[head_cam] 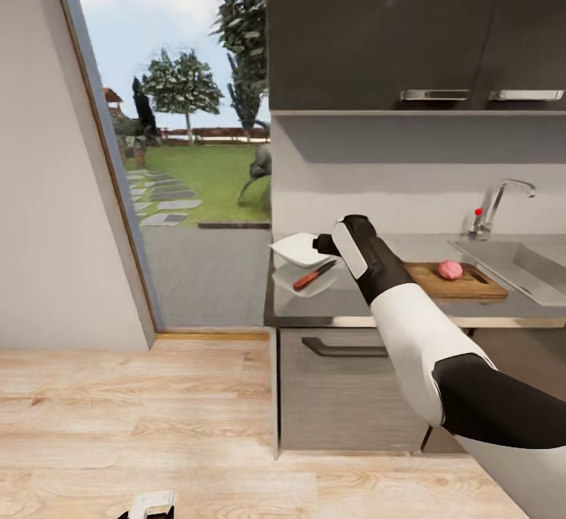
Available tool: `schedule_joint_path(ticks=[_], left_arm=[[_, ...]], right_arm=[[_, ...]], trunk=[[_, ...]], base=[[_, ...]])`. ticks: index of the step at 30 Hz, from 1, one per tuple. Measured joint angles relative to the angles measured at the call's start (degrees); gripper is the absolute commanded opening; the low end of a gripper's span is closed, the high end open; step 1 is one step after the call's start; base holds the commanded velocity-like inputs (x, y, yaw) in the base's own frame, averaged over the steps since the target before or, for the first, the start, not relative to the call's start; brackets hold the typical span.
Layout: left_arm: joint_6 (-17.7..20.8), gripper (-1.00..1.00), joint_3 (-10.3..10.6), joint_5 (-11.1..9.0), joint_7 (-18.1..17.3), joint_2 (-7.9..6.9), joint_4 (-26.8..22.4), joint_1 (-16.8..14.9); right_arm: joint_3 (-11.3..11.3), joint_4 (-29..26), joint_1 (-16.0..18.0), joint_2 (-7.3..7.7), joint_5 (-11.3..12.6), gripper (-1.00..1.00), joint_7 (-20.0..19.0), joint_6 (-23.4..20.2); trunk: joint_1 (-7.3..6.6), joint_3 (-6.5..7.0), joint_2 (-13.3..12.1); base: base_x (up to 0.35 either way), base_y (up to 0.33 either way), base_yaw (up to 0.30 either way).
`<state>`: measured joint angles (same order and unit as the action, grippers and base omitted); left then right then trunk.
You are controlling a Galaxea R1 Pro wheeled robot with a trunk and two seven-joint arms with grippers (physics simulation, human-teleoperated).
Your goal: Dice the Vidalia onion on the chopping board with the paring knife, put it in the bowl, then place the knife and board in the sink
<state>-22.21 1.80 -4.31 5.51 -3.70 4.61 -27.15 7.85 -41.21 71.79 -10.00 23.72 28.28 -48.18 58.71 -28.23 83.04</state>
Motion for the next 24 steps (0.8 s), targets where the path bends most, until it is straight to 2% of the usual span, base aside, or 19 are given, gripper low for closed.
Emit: schedule_joint_path(ticks=[7, 24], left_arm=[[0.0, 1.0, 0.0, 0.0, 0.0, 0.0, 0.0, 0.0], [0.1, 1.0, 0.0, 0.0, 0.0, -0.02, 0.0, 0.0]], right_arm=[[0.0, 0.3, 0.0, 0.0, 0.0, 1.0, 0.0, 0.1], [0.0, 2.7, 0.0, 0.0, -0.1, 1.0, 0.0, 1.3]], trunk=[[0.02, 0.0, 0.0], [0.01, 0.0, 0.0]], base=[[0.067, 0.067, 0.0], [0.023, 0.003, 0.0]])
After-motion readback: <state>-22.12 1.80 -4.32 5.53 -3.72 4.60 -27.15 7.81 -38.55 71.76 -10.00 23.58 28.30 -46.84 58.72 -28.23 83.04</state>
